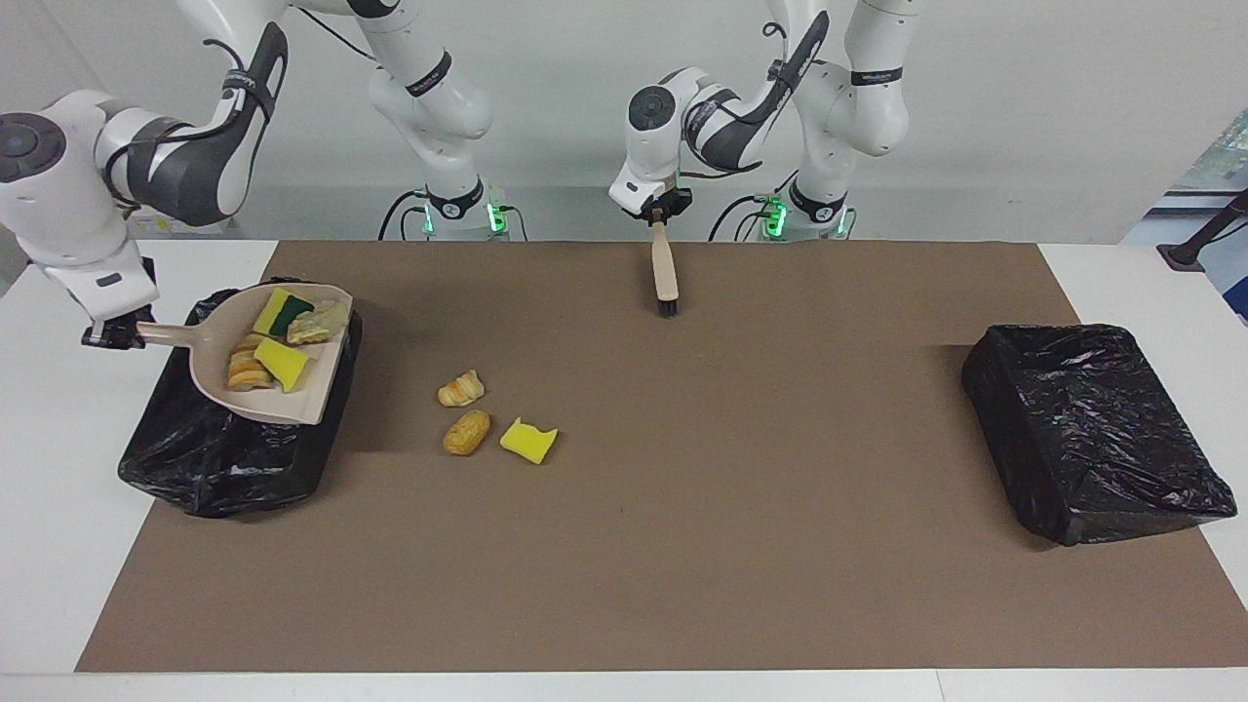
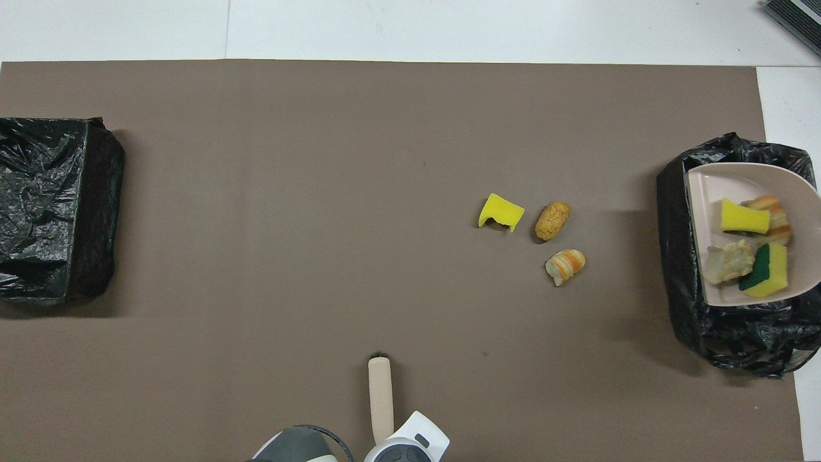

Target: Sweep and dump trash in bin

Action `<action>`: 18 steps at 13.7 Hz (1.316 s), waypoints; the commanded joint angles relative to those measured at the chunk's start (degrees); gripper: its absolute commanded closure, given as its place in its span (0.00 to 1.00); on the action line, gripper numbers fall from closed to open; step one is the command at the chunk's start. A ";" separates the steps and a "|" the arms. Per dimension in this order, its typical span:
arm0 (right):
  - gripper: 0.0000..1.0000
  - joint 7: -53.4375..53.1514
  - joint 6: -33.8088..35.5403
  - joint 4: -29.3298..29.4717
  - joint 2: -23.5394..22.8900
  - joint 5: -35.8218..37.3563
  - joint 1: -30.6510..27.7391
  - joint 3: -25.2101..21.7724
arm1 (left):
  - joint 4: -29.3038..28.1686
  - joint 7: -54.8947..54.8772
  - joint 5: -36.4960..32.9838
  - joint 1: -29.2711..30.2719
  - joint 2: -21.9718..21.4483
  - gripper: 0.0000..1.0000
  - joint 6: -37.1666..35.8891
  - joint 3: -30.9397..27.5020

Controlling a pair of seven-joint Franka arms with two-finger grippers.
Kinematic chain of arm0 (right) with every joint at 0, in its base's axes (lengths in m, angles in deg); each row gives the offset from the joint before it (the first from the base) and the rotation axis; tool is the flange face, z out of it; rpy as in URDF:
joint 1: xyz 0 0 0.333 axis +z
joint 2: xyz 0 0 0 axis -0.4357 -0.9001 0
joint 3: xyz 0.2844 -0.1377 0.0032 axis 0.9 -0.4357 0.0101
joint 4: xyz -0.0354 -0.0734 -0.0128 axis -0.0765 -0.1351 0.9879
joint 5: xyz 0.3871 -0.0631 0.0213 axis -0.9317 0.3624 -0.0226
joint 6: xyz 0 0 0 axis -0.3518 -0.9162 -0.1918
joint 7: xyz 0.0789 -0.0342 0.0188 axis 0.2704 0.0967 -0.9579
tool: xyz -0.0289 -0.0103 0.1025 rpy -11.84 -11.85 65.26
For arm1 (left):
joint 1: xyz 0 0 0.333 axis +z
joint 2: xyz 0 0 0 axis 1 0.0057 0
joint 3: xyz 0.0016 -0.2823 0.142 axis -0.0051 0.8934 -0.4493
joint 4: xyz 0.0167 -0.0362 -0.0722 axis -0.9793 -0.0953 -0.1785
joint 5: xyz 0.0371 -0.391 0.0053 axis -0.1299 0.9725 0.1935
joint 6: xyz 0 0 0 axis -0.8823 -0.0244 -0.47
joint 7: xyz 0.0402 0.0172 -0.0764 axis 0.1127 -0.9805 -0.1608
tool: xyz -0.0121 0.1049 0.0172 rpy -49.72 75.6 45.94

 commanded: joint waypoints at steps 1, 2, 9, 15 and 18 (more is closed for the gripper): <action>1.00 -5.86 -2.16 -0.34 0.90 11.57 0.20 0.25 | -2.15 0.72 1.07 -1.38 -2.41 0.60 1.81 -1.00; 1.00 -9.13 -1.99 -1.04 1.69 16.94 0.55 0.69 | -2.15 0.63 1.07 -1.38 -2.40 0.42 1.55 -1.09; 1.00 -24.89 -4.19 -13.35 6.18 33.69 4.69 0.87 | 1.35 -2.09 -1.02 5.55 -1.61 0.00 -0.90 -1.62; 1.00 -18.23 -1.99 -9.32 7.59 36.33 5.74 0.87 | 8.55 -9.64 -10.07 16.10 -1.61 0.00 -6.87 -1.70; 1.00 -16.19 -1.90 -7.91 8.47 32.83 5.48 0.87 | 12.78 -17.62 -13.60 23.03 -2.14 0.00 -10.75 -1.71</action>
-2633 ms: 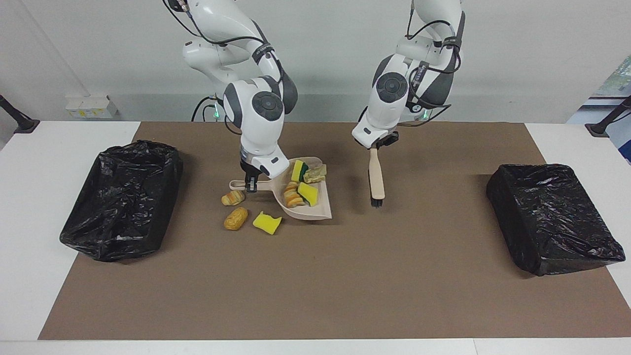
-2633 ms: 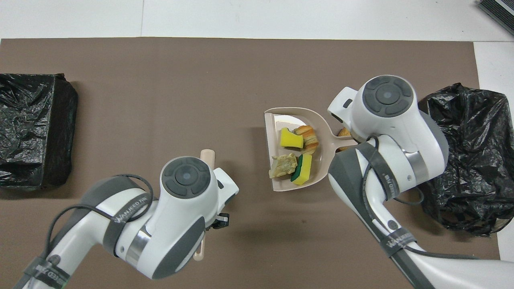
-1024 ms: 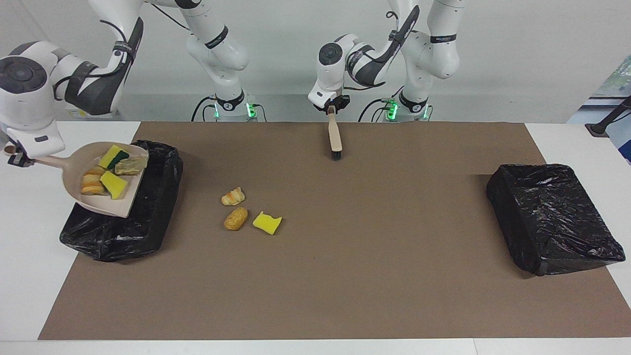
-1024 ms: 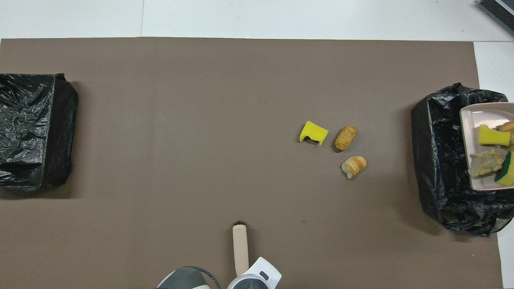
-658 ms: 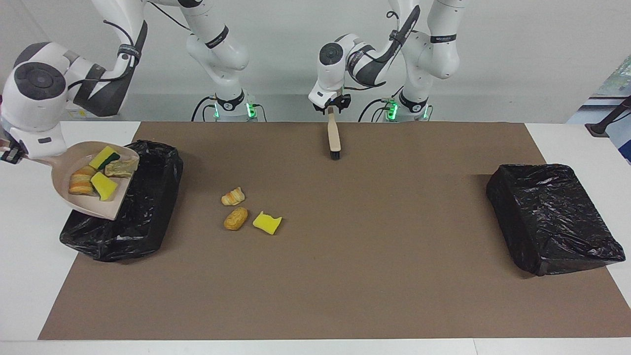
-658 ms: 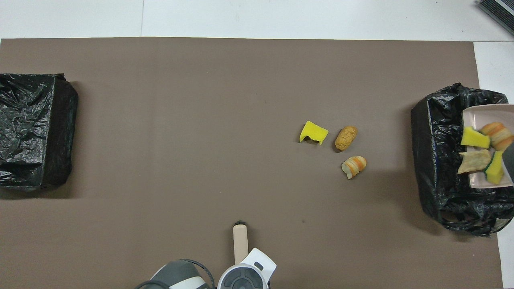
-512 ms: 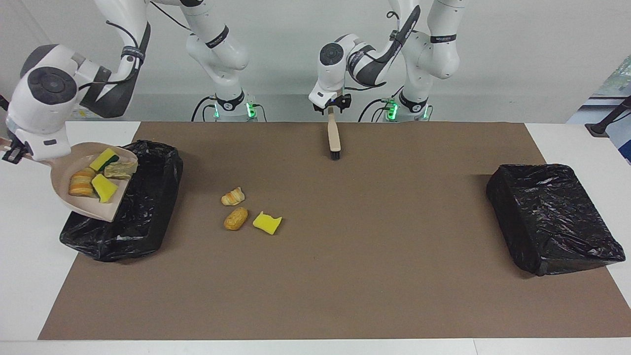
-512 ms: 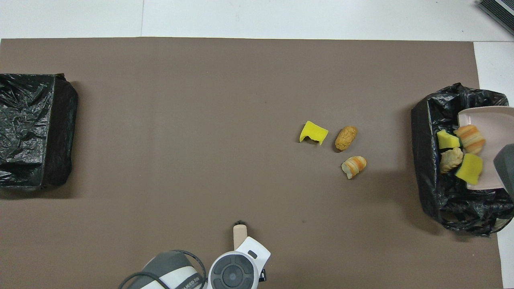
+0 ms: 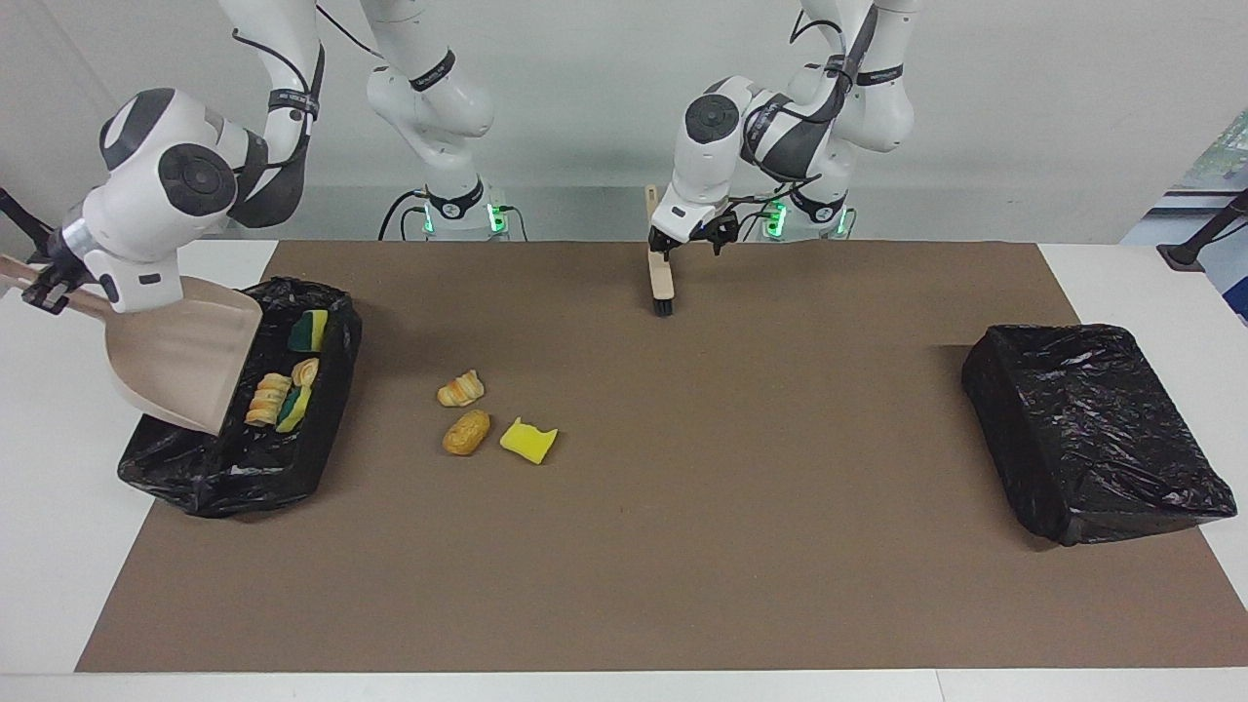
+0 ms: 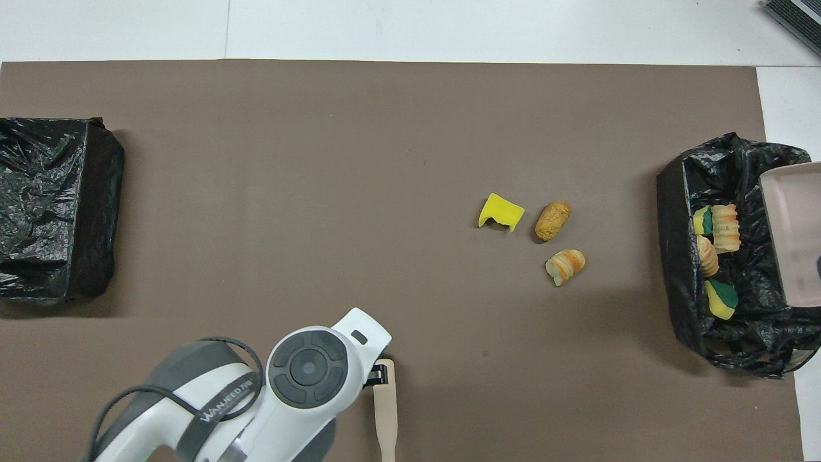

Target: Sweep and dump trash in bin

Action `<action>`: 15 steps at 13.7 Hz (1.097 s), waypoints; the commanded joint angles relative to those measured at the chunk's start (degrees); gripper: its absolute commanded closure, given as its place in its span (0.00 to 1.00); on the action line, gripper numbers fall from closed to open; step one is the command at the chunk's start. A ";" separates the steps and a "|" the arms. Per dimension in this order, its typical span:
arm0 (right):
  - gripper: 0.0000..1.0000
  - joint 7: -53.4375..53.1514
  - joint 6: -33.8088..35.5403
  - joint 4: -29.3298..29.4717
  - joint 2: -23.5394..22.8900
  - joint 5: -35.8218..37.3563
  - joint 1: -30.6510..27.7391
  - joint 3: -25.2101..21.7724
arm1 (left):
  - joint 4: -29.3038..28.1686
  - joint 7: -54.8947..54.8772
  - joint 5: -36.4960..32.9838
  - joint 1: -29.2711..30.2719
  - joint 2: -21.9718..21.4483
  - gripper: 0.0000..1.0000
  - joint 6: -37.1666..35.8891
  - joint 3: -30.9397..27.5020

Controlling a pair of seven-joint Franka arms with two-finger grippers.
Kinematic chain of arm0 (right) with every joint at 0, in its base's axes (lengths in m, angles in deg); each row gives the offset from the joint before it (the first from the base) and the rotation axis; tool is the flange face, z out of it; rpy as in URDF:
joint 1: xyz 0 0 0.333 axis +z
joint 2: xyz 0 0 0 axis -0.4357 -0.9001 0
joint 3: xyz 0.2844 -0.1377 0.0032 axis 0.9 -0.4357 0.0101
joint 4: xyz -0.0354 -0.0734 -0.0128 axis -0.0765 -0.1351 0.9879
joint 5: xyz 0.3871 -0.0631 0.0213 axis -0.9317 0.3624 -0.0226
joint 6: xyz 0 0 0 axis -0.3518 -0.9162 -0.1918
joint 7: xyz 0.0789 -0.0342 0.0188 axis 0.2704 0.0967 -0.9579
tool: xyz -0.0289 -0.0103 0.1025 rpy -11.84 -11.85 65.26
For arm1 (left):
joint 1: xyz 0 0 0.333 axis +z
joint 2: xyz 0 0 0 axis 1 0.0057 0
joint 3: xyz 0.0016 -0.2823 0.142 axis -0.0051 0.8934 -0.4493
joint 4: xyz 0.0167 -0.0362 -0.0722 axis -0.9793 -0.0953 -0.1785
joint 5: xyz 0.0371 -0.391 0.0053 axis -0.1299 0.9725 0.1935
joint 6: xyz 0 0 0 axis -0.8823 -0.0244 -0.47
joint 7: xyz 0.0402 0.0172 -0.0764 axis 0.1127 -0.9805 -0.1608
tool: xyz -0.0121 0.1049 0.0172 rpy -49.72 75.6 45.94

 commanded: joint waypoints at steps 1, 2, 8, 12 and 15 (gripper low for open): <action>1.00 2.00 0.62 1.00 0.60 -5.34 -0.28 0.35 | 3.97 -7.74 -2.76 6.72 -1.17 0.00 -4.75 0.49; 1.00 1.82 0.79 1.18 0.60 -10.51 -0.20 0.35 | 6.07 -10.90 -3.90 9.26 -1.18 0.00 -6.59 0.58; 1.00 -12.19 8.59 0.74 0.78 -27.07 6.02 0.44 | 16.63 -26.11 -7.43 19.82 -0.56 0.00 -11.26 0.49; 1.00 -32.84 13.97 0.48 -0.18 -37.34 14.99 0.44 | 21.20 -31.92 -7.43 24.83 -0.12 0.00 -11.35 0.40; 1.00 -52.42 14.50 0.39 -1.94 -45.87 22.19 0.44 | 24.36 -36.14 -7.52 27.56 0.75 0.00 -12.93 0.32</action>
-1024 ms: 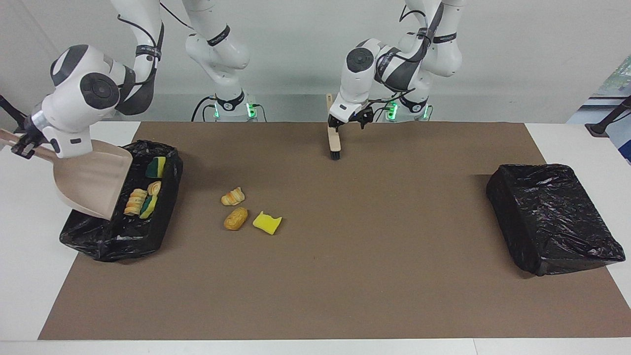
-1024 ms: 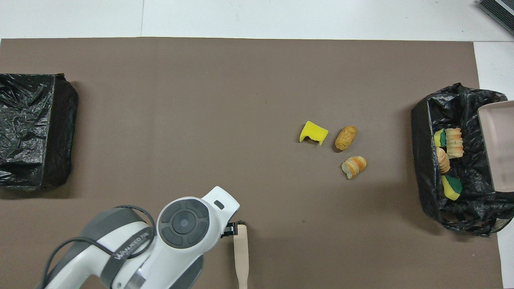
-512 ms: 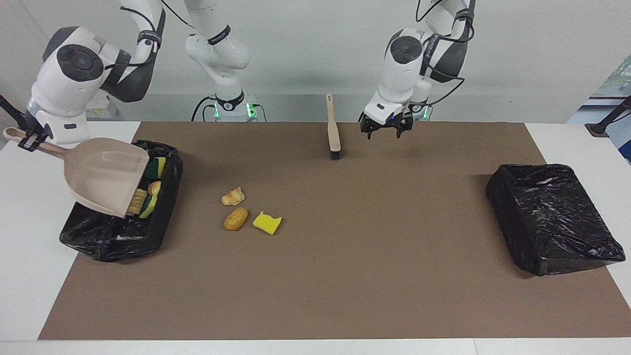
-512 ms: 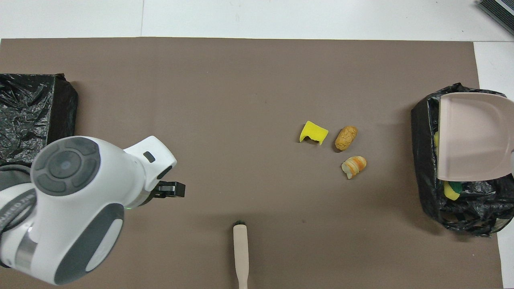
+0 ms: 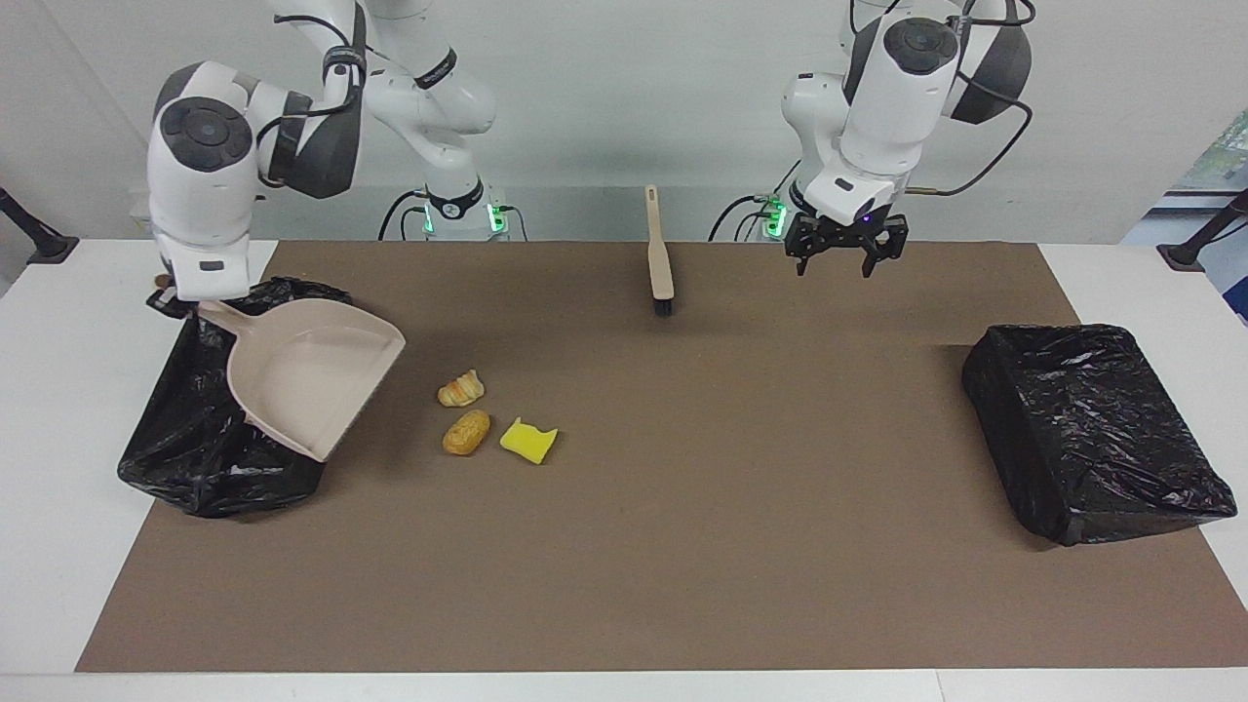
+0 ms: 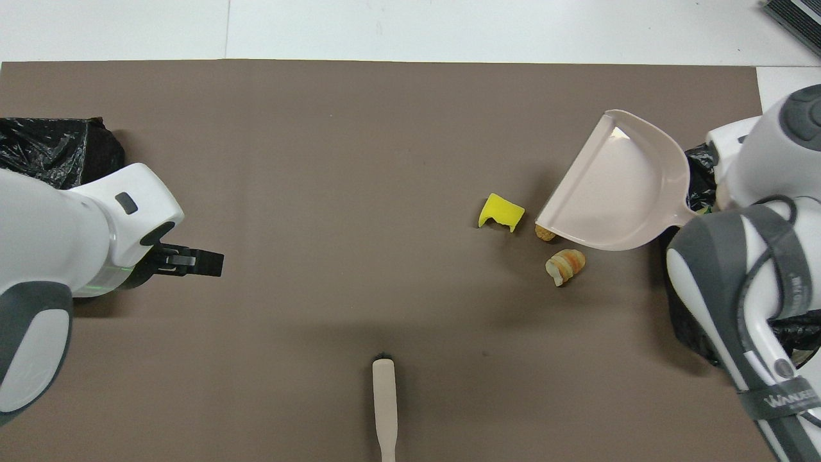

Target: Sweep and dump trash in bin

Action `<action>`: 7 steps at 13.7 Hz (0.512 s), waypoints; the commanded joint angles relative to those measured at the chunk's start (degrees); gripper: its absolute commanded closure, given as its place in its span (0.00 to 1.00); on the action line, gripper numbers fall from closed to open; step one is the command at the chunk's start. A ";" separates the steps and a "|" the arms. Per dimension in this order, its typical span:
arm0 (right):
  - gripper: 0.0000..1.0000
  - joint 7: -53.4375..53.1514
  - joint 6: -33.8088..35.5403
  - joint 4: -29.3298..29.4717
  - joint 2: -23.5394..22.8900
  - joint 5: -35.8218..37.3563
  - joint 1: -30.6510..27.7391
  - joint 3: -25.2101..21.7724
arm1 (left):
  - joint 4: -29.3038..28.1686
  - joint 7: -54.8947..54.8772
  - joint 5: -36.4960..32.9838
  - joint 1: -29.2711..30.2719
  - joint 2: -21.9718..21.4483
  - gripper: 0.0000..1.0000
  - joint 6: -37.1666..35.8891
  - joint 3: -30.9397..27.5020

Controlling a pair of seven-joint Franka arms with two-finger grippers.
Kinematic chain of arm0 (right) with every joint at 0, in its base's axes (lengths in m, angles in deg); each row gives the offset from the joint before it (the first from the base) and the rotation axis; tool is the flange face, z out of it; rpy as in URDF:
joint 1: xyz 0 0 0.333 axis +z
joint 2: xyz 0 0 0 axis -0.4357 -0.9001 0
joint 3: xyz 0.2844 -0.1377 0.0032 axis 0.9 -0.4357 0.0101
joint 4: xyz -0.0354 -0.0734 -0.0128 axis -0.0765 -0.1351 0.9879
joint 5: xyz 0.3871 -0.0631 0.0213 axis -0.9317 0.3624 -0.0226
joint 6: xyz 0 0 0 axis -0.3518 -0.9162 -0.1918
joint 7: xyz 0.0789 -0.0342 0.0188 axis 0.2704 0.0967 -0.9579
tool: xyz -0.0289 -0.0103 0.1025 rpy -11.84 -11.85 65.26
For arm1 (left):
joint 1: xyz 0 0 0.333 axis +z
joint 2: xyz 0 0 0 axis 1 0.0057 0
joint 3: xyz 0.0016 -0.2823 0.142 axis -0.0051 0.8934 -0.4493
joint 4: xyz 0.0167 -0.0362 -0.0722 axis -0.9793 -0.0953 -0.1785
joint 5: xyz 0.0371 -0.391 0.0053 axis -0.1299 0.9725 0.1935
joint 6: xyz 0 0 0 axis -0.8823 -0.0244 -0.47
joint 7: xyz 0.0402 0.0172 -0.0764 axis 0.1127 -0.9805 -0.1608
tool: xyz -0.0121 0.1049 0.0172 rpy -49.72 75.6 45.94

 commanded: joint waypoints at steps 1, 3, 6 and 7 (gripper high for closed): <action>1.00 -17.12 0.37 0.29 -1.96 -5.82 5.55 -0.03 | 5.40 -4.44 -0.98 3.03 2.03 0.00 -3.75 0.62; 1.00 -27.52 0.01 0.82 -3.45 -10.13 9.25 -0.03 | 8.30 -7.60 -0.98 5.04 2.65 0.00 -6.03 0.62; 1.00 -42.80 -2.79 1.00 -5.74 -16.99 14.69 -0.03 | 10.24 -9.72 -1.07 6.37 2.83 0.00 -6.57 0.62; 1.00 -48.08 -4.37 1.08 -6.88 -19.27 16.63 -0.03 | 11.29 -9.73 -1.16 6.72 3.44 0.00 -7.00 0.62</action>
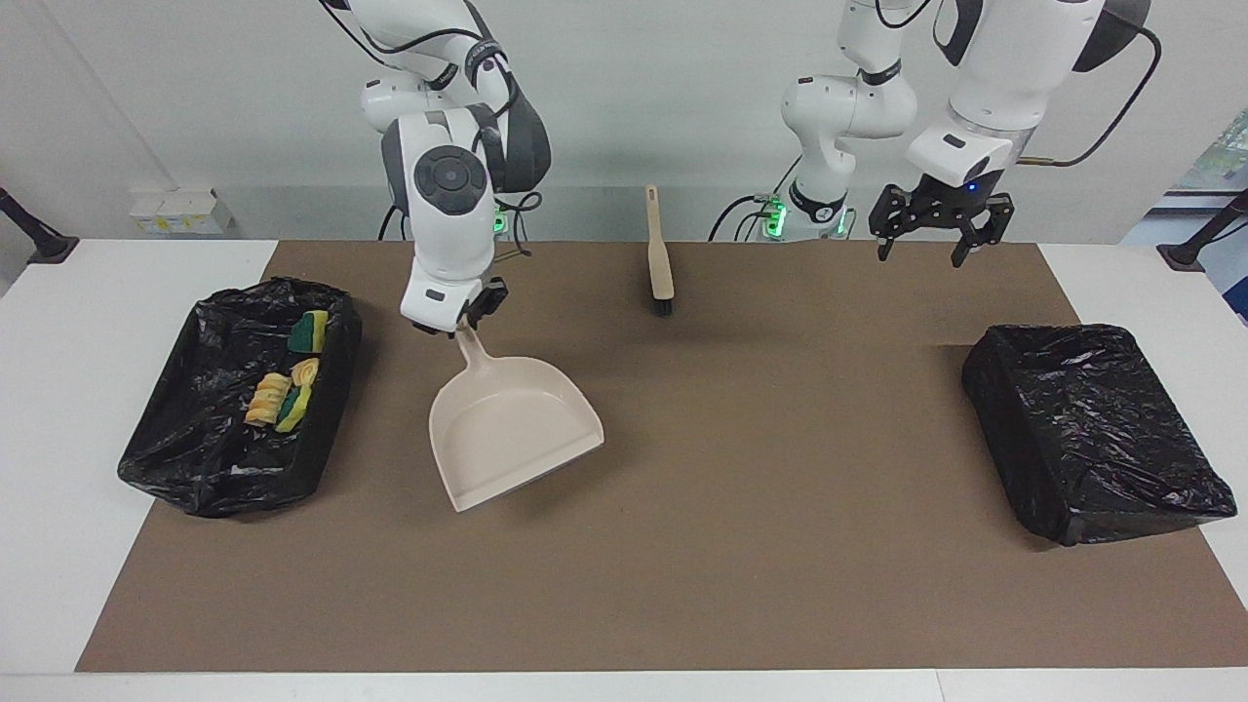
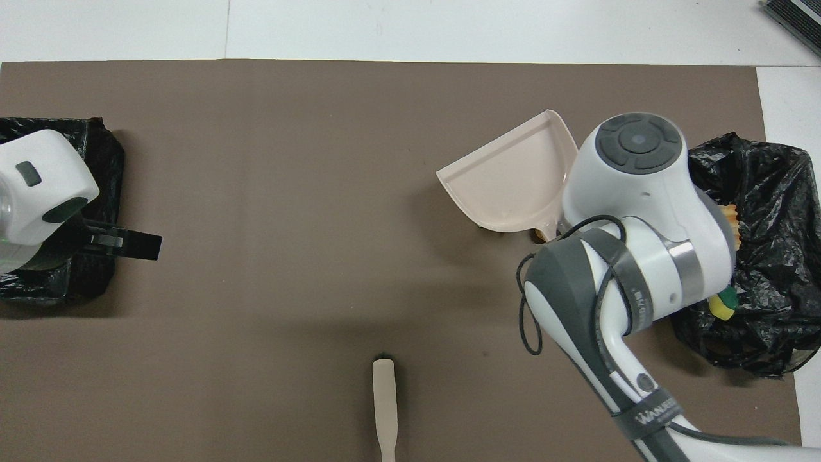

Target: Sweep and dump trash in bin

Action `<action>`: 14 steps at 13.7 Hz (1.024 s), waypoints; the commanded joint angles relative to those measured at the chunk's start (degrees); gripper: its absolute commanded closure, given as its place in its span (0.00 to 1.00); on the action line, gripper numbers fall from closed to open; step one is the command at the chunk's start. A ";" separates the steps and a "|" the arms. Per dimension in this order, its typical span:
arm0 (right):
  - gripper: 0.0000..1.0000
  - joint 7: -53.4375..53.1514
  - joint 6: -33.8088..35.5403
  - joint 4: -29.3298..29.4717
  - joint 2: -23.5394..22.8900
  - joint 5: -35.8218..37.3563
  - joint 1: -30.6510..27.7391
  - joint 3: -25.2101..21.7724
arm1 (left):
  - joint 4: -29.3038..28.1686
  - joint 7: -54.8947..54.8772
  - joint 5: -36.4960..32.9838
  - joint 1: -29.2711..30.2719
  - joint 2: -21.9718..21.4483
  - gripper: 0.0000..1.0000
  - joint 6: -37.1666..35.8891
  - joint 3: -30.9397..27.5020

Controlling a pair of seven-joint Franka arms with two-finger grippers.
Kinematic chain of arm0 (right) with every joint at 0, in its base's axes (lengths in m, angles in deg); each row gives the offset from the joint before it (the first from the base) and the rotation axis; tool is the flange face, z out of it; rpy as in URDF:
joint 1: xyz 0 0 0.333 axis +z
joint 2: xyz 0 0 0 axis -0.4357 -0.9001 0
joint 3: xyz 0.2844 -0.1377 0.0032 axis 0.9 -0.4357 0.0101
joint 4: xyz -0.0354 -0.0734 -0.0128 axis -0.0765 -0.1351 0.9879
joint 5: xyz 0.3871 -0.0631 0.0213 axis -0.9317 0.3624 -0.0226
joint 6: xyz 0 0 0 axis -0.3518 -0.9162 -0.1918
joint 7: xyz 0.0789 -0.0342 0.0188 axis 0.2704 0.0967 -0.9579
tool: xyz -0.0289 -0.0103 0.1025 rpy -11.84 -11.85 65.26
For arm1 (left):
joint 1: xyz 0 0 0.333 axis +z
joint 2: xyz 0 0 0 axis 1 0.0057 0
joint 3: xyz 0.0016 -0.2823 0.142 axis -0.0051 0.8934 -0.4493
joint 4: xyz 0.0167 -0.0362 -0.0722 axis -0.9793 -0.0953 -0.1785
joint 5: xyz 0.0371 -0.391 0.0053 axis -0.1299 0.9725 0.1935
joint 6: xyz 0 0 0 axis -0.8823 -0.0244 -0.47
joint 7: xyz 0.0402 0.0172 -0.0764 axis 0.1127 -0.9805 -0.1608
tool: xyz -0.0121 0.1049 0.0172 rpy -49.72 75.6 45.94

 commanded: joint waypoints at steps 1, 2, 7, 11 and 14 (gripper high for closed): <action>1.00 -11.68 -3.50 1.22 -2.77 -5.70 4.44 -0.14 | 5.77 -1.13 -1.11 1.37 3.26 0.00 -3.72 0.57; 1.00 -15.55 -4.73 1.91 -3.73 -7.72 6.29 -0.14 | 8.49 -1.13 -1.19 2.50 5.02 0.00 -5.22 0.57; 1.00 -35.43 -8.08 11.21 -16.55 -12.31 16.05 -0.06 | 12.39 -1.22 -1.02 3.83 7.50 0.00 -6.55 0.57; 1.00 -37.12 -12.73 13.35 -20.44 -19.16 18.78 -0.05 | 11.77 -1.22 -0.84 4.01 6.97 0.00 -6.72 0.57; 0.26 -37.38 -12.21 13.26 -20.01 -19.17 19.22 -0.05 | 11.77 -0.78 -0.84 4.10 6.62 0.00 -7.52 0.57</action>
